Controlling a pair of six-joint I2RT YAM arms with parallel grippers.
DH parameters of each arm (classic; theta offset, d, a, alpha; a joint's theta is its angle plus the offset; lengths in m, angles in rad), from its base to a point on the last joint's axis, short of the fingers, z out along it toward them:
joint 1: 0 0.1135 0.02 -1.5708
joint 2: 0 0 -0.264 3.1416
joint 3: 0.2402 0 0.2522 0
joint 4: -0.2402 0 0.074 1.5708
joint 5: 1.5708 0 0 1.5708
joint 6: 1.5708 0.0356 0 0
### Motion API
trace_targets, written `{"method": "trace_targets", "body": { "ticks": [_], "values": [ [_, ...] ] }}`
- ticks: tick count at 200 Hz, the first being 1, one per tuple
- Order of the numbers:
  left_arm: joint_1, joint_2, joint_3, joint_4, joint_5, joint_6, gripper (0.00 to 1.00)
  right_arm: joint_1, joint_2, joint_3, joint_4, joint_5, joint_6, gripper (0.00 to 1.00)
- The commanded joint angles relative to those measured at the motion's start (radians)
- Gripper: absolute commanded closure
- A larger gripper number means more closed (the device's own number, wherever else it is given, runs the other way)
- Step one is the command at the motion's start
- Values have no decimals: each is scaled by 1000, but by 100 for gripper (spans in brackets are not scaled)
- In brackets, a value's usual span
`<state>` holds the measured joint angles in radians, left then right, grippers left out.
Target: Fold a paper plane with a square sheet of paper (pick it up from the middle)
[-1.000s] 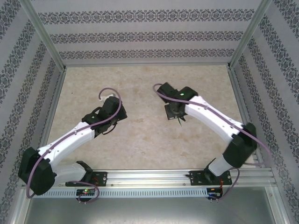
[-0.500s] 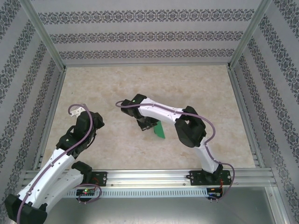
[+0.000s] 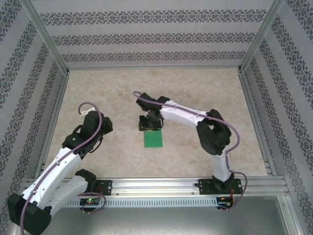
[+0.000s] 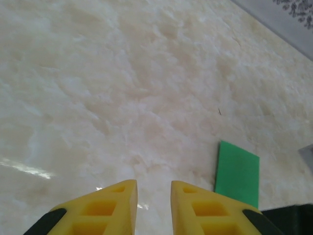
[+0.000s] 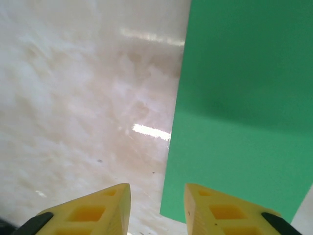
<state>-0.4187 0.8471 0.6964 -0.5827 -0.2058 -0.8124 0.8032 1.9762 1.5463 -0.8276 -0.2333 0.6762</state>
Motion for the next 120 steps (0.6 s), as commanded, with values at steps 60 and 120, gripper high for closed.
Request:
{"method": "trace_targets", "body": {
  "ticks": [60,120],
  "values": [
    [-131,587,243,224,516,69,87,-276,-340,-550,522,-202,74,67],
    [-172,937,413,205,552,72,100,-283,-331,-681,670,-251,113,68]
  ]
}}
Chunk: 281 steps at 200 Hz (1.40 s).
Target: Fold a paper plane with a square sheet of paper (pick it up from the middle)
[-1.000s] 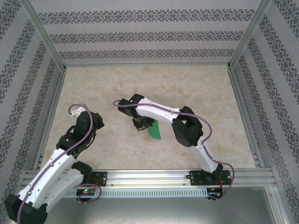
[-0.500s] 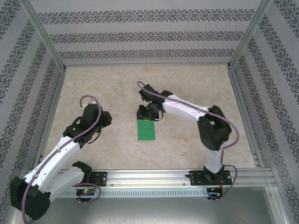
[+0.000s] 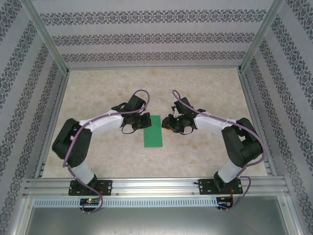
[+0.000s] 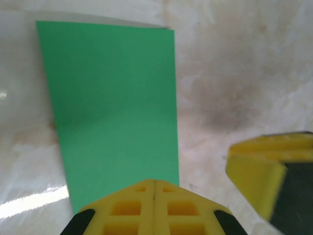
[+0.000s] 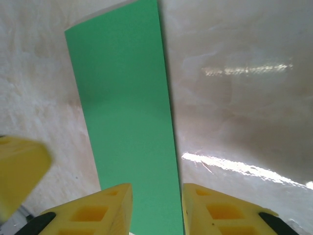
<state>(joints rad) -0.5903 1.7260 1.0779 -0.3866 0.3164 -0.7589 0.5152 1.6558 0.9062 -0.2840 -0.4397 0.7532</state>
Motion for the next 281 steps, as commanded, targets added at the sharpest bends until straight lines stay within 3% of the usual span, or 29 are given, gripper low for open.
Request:
{"method": "trace_targets", "body": {
  "ticks": [1,33,161,281],
  "values": [
    [0,61,32,10,30,19,100,5,-10,-42,128,-44,38,68],
    [-2,133,73,-29,11,17,100,8,11,-55,138,-62,36,68],
    [9,105,63,-101,-154,55,100,57,65,-60,120,-46,38,66],
    [11,130,11,-60,-151,49,100,74,101,-59,120,-51,53,65]
  ]
}}
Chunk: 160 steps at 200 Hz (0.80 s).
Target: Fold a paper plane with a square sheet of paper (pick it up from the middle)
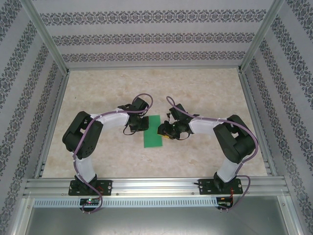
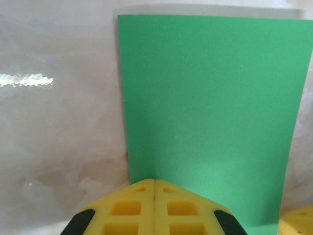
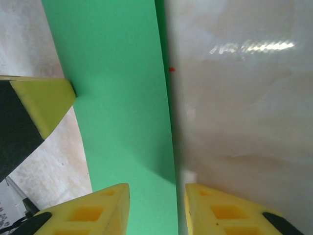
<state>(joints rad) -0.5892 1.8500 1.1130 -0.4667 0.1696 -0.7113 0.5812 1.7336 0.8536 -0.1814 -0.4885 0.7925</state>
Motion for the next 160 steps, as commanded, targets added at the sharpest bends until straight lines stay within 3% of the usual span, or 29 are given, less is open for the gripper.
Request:
{"method": "trace_targets", "body": {
  "ticks": [1,81,160],
  "values": [
    [10,7,-23,19,-4,1,100,7,23,-6,17,-3,14,65],
    [10,15,-16,5,3,39,100,8,33,-1,103,-82,43,67],
    [10,29,-3,15,33,75,100,-30,41,18,104,-82,27,70]
  ]
}}
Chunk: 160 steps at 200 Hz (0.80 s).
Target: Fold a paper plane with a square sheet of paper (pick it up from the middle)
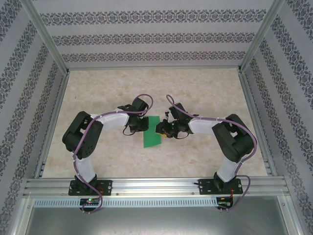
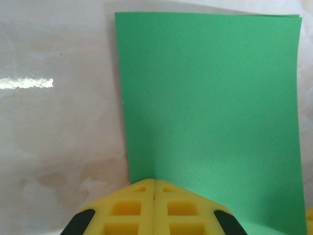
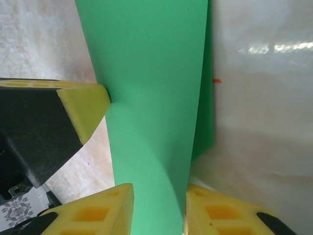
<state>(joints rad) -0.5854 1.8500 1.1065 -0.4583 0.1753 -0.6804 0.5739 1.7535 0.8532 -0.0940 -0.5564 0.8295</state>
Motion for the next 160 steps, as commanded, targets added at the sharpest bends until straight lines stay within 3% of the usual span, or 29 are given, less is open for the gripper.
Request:
{"method": "trace_targets", "body": {
  "ticks": [1,32,69,97,132,160],
  "values": [
    [7,30,5,5,27,46,100,-24,21,18,17,-12,-10,70],
    [5,26,-1,13,29,57,100,-70,40,30,14,-48,-34,71],
    [6,26,-5,25,44,68,100,-74,114,41,148,-156,29,72],
    [6,29,-4,20,41,59,100,-78,77,40,110,-88,10,72],
    [5,29,-10,9,27,56,100,-76,-16,62,-140,46,-117,70],
    [5,33,7,-20,29,63,100,-71,-57,12,-145,79,-100,70]
  ]
}}
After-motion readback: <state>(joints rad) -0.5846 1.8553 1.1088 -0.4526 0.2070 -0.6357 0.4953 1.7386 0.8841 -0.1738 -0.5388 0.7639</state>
